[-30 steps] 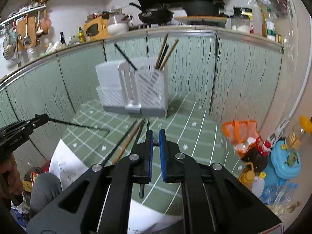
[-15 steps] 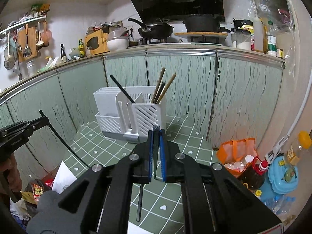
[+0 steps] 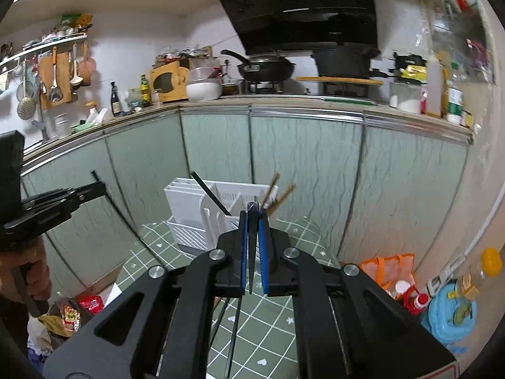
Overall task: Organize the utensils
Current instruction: 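Lift both held black chopsticks and carry them over the white holder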
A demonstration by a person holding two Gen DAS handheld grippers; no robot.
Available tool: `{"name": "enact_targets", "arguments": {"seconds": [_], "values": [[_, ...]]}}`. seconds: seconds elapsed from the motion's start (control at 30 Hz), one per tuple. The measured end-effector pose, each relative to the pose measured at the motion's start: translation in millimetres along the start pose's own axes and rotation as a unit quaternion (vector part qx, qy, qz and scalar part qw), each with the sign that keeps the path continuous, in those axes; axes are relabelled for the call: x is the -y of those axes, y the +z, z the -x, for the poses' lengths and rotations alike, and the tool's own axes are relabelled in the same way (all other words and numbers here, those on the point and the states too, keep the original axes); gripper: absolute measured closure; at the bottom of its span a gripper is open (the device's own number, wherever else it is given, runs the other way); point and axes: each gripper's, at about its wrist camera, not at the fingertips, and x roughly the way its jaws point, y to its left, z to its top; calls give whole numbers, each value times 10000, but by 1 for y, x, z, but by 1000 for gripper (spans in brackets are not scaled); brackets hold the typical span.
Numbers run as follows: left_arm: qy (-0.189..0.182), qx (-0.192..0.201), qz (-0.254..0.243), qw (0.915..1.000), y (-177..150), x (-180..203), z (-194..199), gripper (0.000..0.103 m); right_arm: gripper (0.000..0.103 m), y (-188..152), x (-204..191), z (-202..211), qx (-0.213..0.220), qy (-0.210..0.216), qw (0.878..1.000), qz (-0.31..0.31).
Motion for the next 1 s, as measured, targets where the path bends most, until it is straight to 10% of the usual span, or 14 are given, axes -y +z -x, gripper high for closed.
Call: {"name": "enact_targets", "arguments": {"seconds": [0.63, 1.0], "values": [[-787, 394, -645, 9940, 111, 48, -54, 95, 97, 115, 18, -48, 366, 331, 9986, 192], [-733, 111, -613, 9954, 104, 42, -127, 95, 97, 97, 38, -119, 40, 379, 9991, 165]]}}
